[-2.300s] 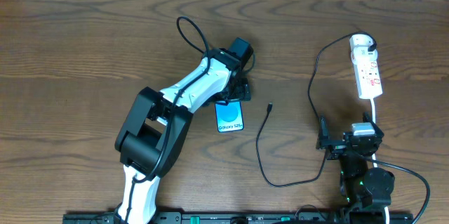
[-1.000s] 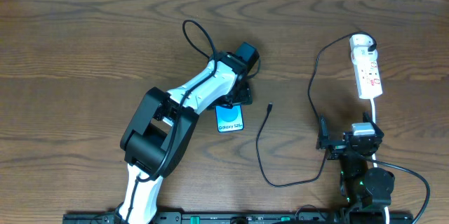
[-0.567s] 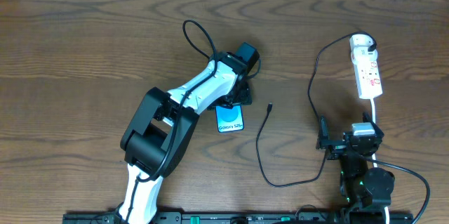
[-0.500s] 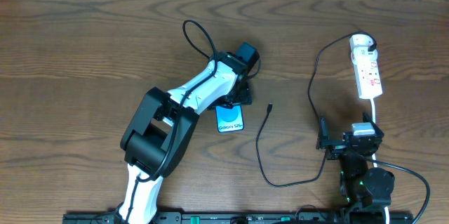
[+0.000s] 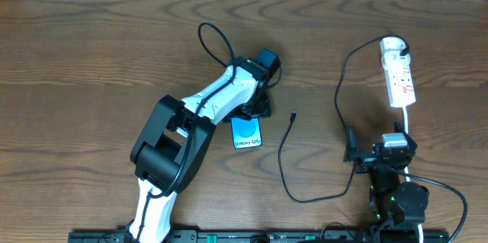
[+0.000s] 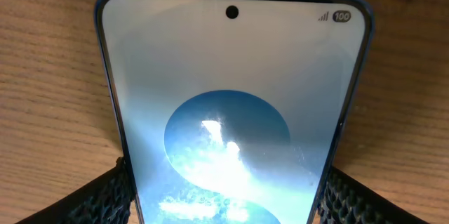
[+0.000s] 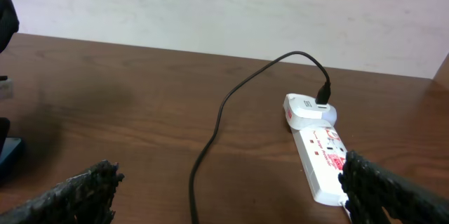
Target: Plug charger to phone and switch on socket
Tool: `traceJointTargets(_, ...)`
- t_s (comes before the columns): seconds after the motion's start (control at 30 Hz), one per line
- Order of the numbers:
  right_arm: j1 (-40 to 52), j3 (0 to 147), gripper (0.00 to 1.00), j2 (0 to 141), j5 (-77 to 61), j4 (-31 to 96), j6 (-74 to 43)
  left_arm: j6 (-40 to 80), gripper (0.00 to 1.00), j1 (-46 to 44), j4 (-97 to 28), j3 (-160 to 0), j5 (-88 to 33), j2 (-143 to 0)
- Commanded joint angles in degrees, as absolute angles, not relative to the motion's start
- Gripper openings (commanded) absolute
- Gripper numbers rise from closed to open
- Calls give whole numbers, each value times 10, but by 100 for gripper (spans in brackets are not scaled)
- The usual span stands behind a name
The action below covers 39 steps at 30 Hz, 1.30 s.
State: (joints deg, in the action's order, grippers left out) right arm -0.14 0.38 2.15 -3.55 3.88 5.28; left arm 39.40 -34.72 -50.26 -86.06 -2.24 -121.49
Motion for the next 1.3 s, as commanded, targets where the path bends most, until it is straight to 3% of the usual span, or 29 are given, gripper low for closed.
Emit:
traceJointTargets(0.0, 4, 4, 99, 20, -33, 41, 59, 397, 80, -350, -512, -854, -11, -1206)
traceJointTargets(1.27, 4, 4, 99, 20, -33, 41, 59, 382, 79, -347, -462, -854, 24, -1176)
